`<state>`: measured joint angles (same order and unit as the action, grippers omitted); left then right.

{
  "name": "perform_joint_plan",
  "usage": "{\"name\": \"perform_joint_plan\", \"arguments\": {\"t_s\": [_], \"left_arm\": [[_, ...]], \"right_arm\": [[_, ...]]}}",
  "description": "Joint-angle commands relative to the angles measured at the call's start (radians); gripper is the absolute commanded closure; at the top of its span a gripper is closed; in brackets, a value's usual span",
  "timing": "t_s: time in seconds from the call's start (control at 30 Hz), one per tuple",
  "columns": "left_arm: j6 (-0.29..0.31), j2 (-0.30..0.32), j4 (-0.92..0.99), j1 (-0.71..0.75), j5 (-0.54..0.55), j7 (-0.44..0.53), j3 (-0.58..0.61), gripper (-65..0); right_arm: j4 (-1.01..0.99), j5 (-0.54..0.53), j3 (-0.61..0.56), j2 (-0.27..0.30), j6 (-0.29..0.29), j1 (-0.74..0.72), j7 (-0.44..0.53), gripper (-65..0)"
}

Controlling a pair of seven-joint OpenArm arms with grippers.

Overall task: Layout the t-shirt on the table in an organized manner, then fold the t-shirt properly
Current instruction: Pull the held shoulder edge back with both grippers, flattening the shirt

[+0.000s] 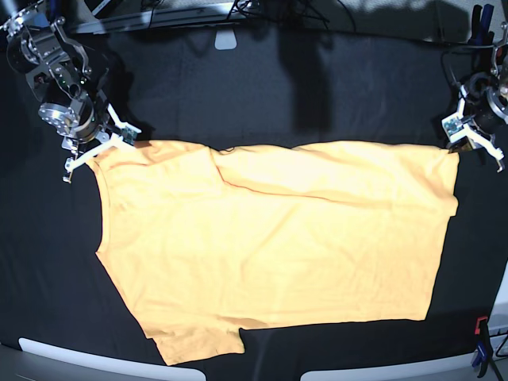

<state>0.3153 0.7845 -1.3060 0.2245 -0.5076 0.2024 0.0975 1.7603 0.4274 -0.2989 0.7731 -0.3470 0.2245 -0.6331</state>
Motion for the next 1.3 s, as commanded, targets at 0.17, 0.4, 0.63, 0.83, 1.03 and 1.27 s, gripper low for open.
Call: {"name": "perform_joint_plan", "arguments": {"t_s": [0.17,0.4,0.63,0.83,1.03,1.27], "left_arm": [[-0.015,0.065,-0.011,0.06,0.03,0.009,-0.009,0.0],[-0.015,0.126,-0.053,0.198,0.079,0.009,-0.009,0.0],[-0.015,0.133,-0.17,0.359,0.098,0.008,-0.02,0.0],[-0.015,0.133,-0.235,0.467,0.097,-0.061,-0.02,0.0],[-0.015,0.134,-0.267,0.53,0.089,-0.128,-0.02,0.0],[-0.015,0.134,-0.318,0.606,0.089,-0.131,-0.129,0.0]], "right_arm": [[0.02,-0.019,0.009,0.076,0.012,0.032,-0.016,0.0],[0.082,-0.024,0.01,0.209,0.065,0.174,-0.076,0.0],[0.165,-0.019,0.011,0.263,0.087,0.337,-0.151,0.0],[0.243,0.002,0.011,0.271,0.087,0.478,-0.159,0.0],[0.293,0.071,0.011,0.272,0.087,0.565,-0.181,0.0],[0.295,0.071,0.054,0.314,0.086,0.634,-0.187,0.0]]}}
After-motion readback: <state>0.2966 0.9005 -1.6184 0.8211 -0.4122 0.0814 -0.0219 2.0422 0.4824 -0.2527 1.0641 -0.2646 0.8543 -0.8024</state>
